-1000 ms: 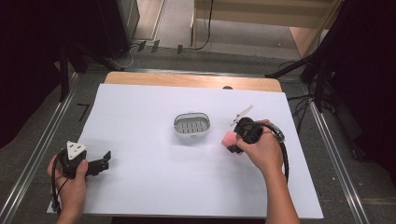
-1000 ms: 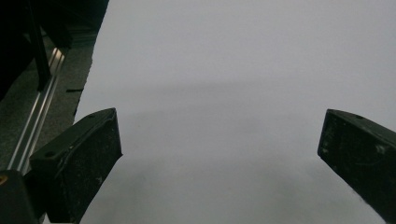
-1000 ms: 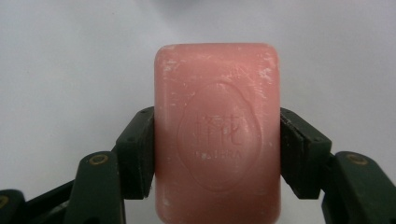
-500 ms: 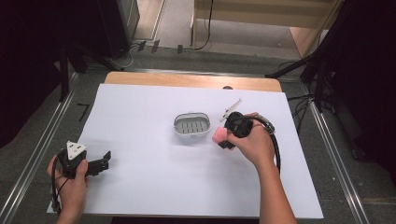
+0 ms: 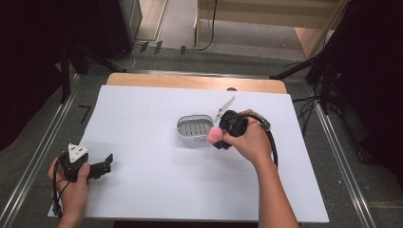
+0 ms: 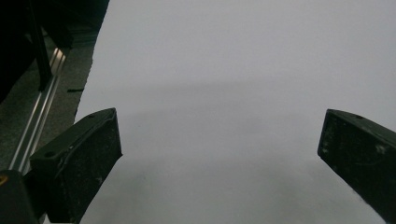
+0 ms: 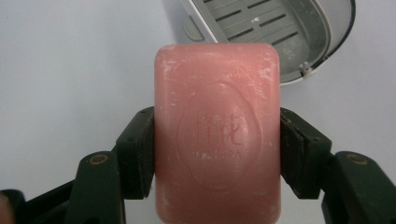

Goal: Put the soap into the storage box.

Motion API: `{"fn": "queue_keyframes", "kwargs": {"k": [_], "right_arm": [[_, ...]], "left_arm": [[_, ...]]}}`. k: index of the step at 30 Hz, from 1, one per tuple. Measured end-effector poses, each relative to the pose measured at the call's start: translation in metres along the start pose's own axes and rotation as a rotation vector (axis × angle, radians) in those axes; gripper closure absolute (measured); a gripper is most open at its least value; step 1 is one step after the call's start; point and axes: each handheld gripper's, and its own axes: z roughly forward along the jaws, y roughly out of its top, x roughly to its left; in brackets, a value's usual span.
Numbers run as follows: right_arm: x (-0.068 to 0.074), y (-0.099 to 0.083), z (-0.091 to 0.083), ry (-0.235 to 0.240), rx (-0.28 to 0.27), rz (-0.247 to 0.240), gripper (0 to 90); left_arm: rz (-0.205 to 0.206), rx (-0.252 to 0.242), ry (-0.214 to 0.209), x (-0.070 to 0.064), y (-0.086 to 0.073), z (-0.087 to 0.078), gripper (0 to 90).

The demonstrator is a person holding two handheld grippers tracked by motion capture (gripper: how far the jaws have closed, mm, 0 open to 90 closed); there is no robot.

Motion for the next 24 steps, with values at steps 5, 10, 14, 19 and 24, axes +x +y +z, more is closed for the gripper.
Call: {"fn": "queue_keyframes", "kwargs": {"k": [5, 10, 14, 19, 24], "right_arm": [[0.001, 0.008, 0.002, 0.006, 0.005, -0.023, 38.9], [-0.001, 0.015, 0.005, 0.007, 0.010, -0.050, 38.9], [-0.004, 0.021, 0.007, 0.005, 0.018, -0.067, 38.9], [-0.006, 0.029, 0.009, 0.015, 0.014, -0.074, 38.9], [-0.010, 0.035, 0.010, 0.019, 0.009, -0.088, 38.9]], "left_arm": [[0.001, -0.001, 0.000, 0.000, 0.000, 0.000, 0.1], [0.000, 0.001, 0.000, 0.000, 0.000, 0.000, 0.1], [0.000, 0.001, 0.000, 0.000, 0.000, 0.000, 0.1], [0.000, 0.000, -0.001, 0.000, 0.000, 0.000, 0.1], [-0.001, 0.002, -0.001, 0.000, 0.000, 0.000, 0.1]]}}
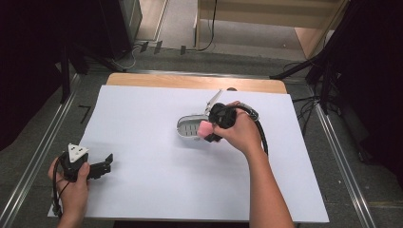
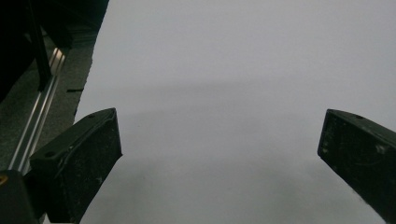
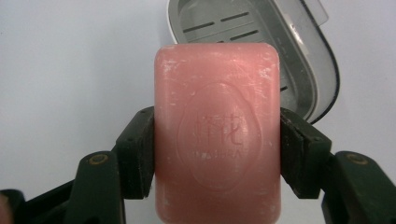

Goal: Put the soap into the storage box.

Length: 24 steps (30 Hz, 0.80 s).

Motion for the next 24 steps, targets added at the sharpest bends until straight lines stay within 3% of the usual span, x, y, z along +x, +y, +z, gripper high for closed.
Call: {"fn": "queue_keyframes", "kwargs": {"k": [10, 24], "right_arm": [[-0.004, 0.014, 0.000, -0.004, 0.015, -0.050, 38.9], [-0.011, 0.028, 0.004, 0.004, 0.016, -0.073, 38.9]], "left_arm": [[0.000, 0.000, -0.001, 0.000, 0.000, 0.000, 0.1], [-0.002, 0.003, -0.003, 0.000, 0.000, 0.001, 0.1]]}}
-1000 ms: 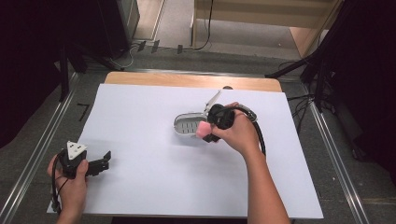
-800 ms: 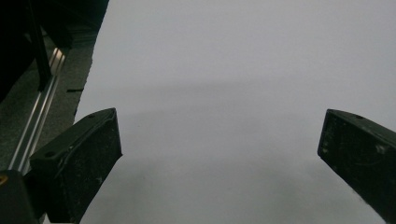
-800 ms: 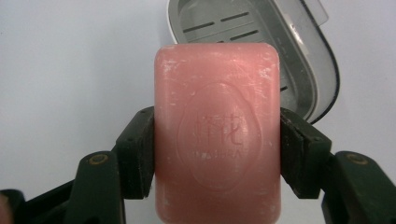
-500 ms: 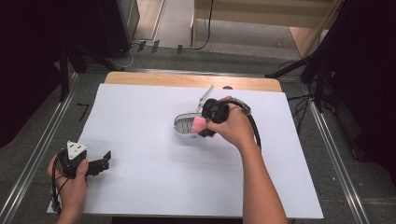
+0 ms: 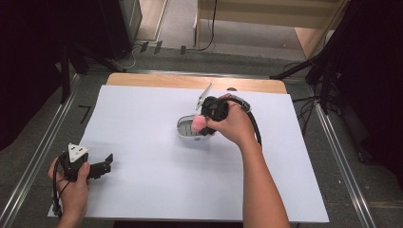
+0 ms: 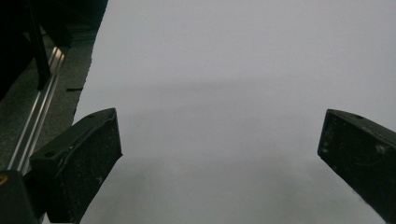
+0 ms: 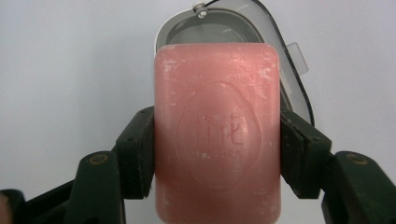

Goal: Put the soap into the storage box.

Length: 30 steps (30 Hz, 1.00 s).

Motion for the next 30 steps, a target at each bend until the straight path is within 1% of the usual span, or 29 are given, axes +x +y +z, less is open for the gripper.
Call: {"fn": "queue_keyframes", "kwargs": {"k": [4, 6, 8, 10, 12, 15, 17, 19, 20, 21, 22, 24, 26, 28, 30], "right_arm": [[-0.001, 0.006, 0.002, -0.003, 0.007, -0.014, 38.9], [-0.002, 0.008, 0.004, 0.000, -0.003, -0.018, 38.9], [-0.002, 0.010, 0.005, 0.002, 0.004, -0.019, 38.8], [-0.004, 0.013, 0.008, 0.001, 0.003, -0.037, 38.9], [-0.004, 0.013, 0.009, 0.005, 0.007, -0.036, 38.9], [-0.006, 0.017, 0.015, 0.010, 0.009, -0.056, 38.9], [-0.006, 0.017, 0.016, 0.015, 0.011, -0.059, 38.9], [-0.007, 0.018, 0.018, 0.009, 0.012, -0.064, 38.8], [-0.007, 0.019, 0.020, 0.017, 0.013, -0.062, 38.8], [-0.008, 0.020, 0.022, 0.014, 0.012, -0.070, 38.8], [-0.008, 0.020, 0.023, 0.017, 0.017, -0.063, 38.8], [-0.009, 0.021, 0.024, 0.014, 0.020, -0.066, 38.8], [-0.009, 0.021, 0.027, 0.013, 0.027, -0.059, 38.8], [-0.009, 0.021, 0.028, 0.014, 0.024, -0.062, 38.8], [-0.010, 0.021, 0.028, 0.015, 0.022, -0.054, 38.8]], "left_arm": [[0.000, 0.001, 0.001, 0.000, 0.000, 0.000, 0.1], [-0.001, 0.001, 0.001, 0.000, 0.000, 0.000, 0.1], [0.000, 0.002, 0.004, 0.000, 0.000, 0.000, 0.1], [-0.001, -0.001, 0.000, 0.000, 0.000, 0.000, 0.1], [-0.001, 0.001, 0.001, 0.000, 0.000, 0.000, 0.1], [0.000, 0.001, 0.001, 0.000, 0.000, 0.000, 0.1], [-0.001, 0.001, 0.001, 0.000, 0.000, 0.000, 0.1], [-0.001, 0.002, 0.000, 0.000, 0.000, 0.000, 0.1], [-0.001, 0.002, 0.000, 0.000, 0.000, 0.000, 0.1], [-0.001, 0.002, -0.002, 0.000, 0.000, 0.000, 0.1], [-0.003, 0.000, -0.003, 0.000, 0.000, 0.000, 0.1], [-0.003, 0.000, -0.003, 0.000, 0.000, 0.000, 0.1], [-0.003, 0.001, -0.002, 0.000, 0.000, 0.000, 0.1], [-0.004, 0.001, -0.003, 0.000, 0.000, 0.000, 0.1], [-0.004, 0.001, -0.003, 0.000, 0.000, 0.000, 0.1]]}}
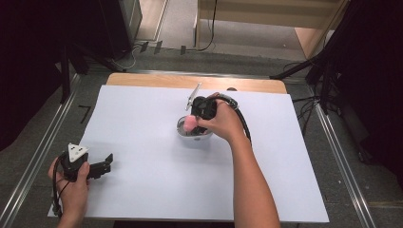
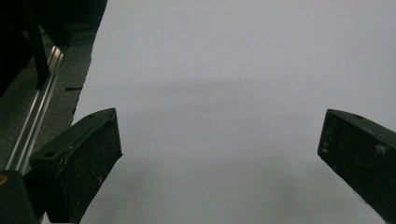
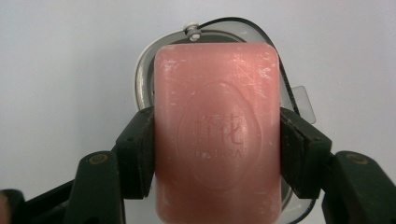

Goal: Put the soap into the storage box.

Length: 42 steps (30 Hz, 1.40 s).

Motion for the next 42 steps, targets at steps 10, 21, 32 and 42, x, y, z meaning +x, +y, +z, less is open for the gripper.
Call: {"fn": "queue_keyframes", "kwargs": {"k": [10, 21, 32, 42], "right_arm": [[-0.002, -0.006, -0.009, 0.020, -0.073, 0.034, 38.5], [0.011, -0.033, -0.024, -0.023, -0.159, 0.169, 29.5], [0.030, -0.080, -0.031, -0.107, -0.186, 0.259, 19.7], [0.047, -0.114, -0.028, -0.138, -0.182, 0.322, 4.5]], "left_arm": [[0.001, 0.000, 0.001, 0.000, 0.000, 0.000, 0.1], [0.002, 0.000, 0.003, 0.000, 0.000, 0.000, 0.1], [0.009, -0.002, 0.009, -0.001, 0.000, 0.000, 0.1], [0.010, -0.002, 0.010, -0.002, 0.000, 0.000, 0.1]]}}
